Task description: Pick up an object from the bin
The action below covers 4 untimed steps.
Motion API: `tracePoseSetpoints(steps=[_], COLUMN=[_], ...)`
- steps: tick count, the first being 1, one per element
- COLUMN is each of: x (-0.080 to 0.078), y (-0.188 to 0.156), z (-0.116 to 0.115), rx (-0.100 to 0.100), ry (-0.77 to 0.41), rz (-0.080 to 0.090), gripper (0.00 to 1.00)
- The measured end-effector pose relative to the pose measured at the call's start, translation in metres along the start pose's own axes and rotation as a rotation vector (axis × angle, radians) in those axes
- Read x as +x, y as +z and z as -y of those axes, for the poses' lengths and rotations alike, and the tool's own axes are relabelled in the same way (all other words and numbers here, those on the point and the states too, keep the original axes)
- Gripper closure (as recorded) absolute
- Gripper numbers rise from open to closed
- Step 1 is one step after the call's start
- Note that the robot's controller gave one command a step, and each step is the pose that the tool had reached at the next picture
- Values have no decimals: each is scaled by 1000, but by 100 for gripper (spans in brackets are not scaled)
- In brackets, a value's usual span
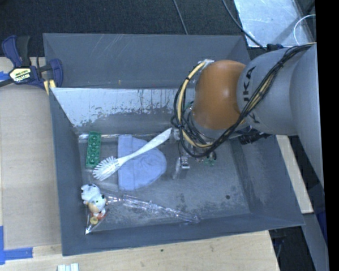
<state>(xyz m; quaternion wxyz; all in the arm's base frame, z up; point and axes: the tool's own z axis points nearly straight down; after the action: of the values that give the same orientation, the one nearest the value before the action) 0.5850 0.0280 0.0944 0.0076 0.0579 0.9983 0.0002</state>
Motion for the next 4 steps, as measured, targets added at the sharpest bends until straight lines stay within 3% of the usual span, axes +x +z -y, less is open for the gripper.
tracePoseSetpoints(steps=[1,2,3,4], x=[-4,3,1,-21], y=[19,23,21,23], z=[-17,-20,-20,-12], rx=[-3,-1,-2,-2], ry=[-358,-18,-72,-289], rz=[0,0,3,1], gripper=[0,0,0,0])
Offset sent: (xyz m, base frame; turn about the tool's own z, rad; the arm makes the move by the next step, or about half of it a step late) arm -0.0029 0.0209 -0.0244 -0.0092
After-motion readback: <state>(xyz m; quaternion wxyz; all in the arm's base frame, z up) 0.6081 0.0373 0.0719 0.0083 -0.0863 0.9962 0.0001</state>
